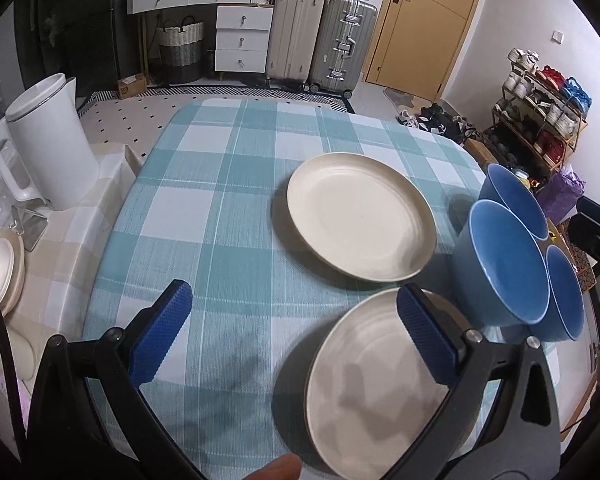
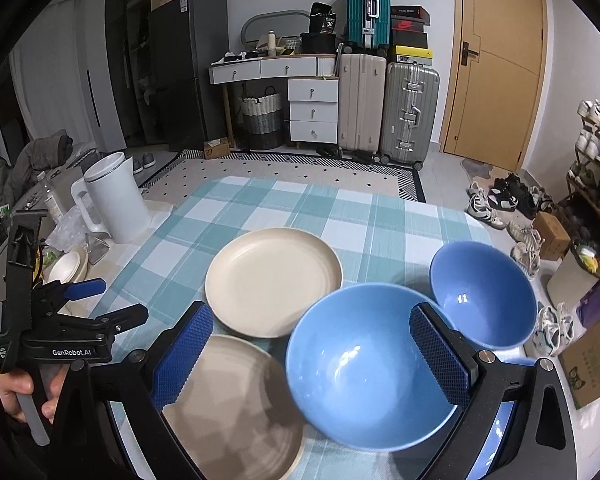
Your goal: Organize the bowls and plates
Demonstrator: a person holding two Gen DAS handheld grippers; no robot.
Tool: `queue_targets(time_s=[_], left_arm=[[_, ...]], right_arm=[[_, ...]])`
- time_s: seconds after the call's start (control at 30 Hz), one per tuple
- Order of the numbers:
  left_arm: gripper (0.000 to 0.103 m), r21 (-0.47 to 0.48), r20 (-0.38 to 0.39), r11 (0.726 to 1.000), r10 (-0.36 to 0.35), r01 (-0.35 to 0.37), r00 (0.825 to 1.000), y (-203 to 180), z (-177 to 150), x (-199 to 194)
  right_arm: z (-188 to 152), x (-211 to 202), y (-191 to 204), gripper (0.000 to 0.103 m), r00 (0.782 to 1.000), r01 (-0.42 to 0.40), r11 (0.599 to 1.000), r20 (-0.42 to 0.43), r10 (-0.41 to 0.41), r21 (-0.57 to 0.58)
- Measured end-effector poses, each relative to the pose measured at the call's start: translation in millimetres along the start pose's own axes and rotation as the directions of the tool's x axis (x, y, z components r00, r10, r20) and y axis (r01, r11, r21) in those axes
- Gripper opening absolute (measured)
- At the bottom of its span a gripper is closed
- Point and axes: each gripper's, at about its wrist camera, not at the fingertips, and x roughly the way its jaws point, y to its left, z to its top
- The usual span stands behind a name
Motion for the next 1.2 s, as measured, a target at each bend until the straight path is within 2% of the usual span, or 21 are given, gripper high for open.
queue_targets(time_s=[0.27,0.67,0.93,1.2], left_arm=[[0.102,-0.017,-0.017,1.000,0.006,-0.006,1.000,3.8,15.4,20.3],[0.102,-0.017,-0.046,1.000,0.006,-0.006,0.999,17.0,38.7,50.3],[0.102,-0.039,-0.088,0.999,0.005,-0.008,0.996,23.9,42.8,77.1],[0.102,-0.086,-0.135,0.996,0.005,-0.017,0.991,32.7,46.4,104.0]], right_arm=[[21.5,21.7,-5.8,0.101,0.999,-0.015,1.000,-0.050,0.014,-0.026],[52.9,44.3,-15.3,0.101,0.995,0.002,1.000,-0.104,-0.005,-0.029],[67.0,79.3,-21.0,0.101,0.985,-0.030,1.000,-0.171,0.029,-0.003],[69.5,124.3,-29.4,0.101,0.969,-0.031,1.000,-0.247,0.030,0.002]])
